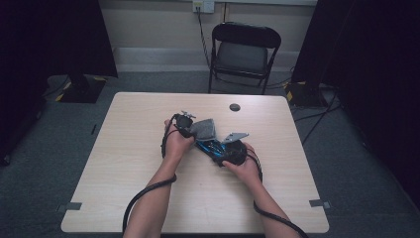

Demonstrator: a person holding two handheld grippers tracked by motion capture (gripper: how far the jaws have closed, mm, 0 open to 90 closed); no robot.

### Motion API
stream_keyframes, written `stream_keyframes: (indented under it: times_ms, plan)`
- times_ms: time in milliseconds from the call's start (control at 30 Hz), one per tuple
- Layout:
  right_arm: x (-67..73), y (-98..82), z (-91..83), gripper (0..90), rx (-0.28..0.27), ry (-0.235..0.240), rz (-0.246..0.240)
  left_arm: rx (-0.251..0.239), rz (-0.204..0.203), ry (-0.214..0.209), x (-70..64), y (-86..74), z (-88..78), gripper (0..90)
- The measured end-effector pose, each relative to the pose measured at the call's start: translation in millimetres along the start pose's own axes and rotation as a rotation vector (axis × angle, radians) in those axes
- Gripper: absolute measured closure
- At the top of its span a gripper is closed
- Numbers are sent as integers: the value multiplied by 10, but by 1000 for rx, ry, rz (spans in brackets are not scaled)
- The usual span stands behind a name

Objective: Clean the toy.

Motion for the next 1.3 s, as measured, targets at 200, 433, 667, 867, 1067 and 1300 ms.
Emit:
stream_keyframes:
  times_ms: [200, 433, 667, 867, 1067, 1300]
  plan:
    - [0, 0, 0, 235, 0, 0, 0, 31, -18, 34, 139, -72, -7, 737]
    - [0, 0, 0, 235, 0, 0, 0, 35, -54, 71, 295, -159, -68, 737]
    - [0, 0, 0, 235, 0, 0, 1, 1, -81, 59, 372, -181, -225, 737]
    - [0, 0, 0, 235, 0, 0, 1, -40, -53, -2, 288, -169, -381, 736]
    - [0, 0, 0, 235, 0, 0, 1, -78, -3, -60, 84, -172, -473, 734]
    - [0, 0, 0, 235, -1, 0, 1, -88, 59, -124, -190, -162, -499, 733]
Point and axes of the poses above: each handheld gripper's, and its own axes: z roughly forward along the jaws, y roughly out of its top, x roughly to its left, the point moved 2 cm from there along z, roughly forward along the jaws
